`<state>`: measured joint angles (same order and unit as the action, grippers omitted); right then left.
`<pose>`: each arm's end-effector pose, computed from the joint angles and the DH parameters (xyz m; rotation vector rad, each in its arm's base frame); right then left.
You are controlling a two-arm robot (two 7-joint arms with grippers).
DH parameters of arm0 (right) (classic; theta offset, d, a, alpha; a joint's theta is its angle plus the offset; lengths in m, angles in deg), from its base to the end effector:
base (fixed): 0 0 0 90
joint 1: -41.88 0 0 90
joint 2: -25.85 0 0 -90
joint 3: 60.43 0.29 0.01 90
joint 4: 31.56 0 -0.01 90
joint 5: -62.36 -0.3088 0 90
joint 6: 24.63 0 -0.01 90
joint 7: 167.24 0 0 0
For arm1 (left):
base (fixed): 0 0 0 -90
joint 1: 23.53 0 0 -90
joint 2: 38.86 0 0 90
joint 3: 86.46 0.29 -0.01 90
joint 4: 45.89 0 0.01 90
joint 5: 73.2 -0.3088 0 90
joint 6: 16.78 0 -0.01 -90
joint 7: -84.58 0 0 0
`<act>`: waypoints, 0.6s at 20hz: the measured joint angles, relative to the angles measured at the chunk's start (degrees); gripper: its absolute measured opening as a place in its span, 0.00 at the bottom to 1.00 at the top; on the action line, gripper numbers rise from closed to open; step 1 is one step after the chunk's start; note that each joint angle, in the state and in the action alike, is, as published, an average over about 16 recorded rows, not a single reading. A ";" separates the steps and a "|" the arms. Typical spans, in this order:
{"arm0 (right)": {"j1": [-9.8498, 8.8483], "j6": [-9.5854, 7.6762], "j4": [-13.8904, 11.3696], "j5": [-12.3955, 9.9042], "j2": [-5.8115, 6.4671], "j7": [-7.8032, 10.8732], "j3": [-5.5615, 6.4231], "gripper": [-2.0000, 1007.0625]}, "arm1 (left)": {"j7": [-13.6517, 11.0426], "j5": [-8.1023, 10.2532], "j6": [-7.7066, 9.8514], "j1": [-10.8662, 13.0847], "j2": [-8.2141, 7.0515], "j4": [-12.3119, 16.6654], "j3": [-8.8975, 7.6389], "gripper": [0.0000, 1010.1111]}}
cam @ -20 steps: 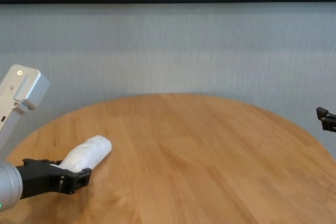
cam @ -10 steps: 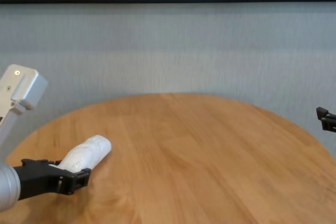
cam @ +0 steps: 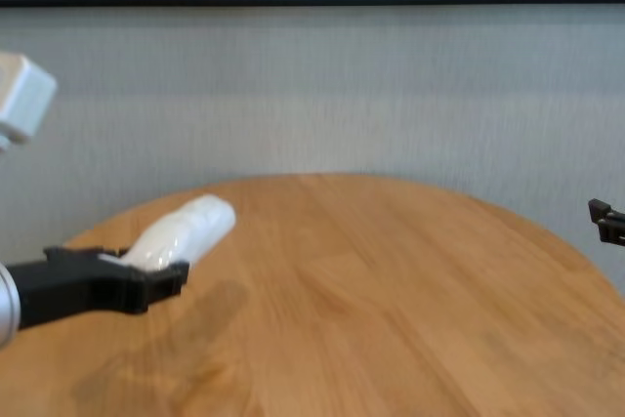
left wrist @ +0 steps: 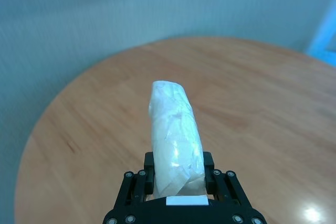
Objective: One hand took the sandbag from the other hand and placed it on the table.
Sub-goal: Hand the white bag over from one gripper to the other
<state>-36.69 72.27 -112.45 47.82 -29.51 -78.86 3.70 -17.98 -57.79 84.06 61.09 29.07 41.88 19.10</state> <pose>0.3581 -0.0826 -0.3024 -0.3048 -0.2849 -1.2479 0.3448 0.0361 -0.2934 0.2706 0.0779 1.1176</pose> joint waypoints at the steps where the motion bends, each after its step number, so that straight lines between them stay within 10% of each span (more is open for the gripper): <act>1: 0.00 0.00 0.00 0.00 0.00 0.00 0.00 0.99 | -0.50 0.23 -0.06 0.70 -0.38 1.51 -0.36 0.55; 12: 0.00 0.00 0.00 0.00 0.00 0.00 0.00 0.99 | -6.70 1.99 -0.81 8.88 -6.28 19.08 -3.11 0.55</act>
<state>-36.69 72.27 -112.45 47.82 -29.51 -78.86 3.70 -24.68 -55.81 83.26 69.97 22.79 60.96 16.00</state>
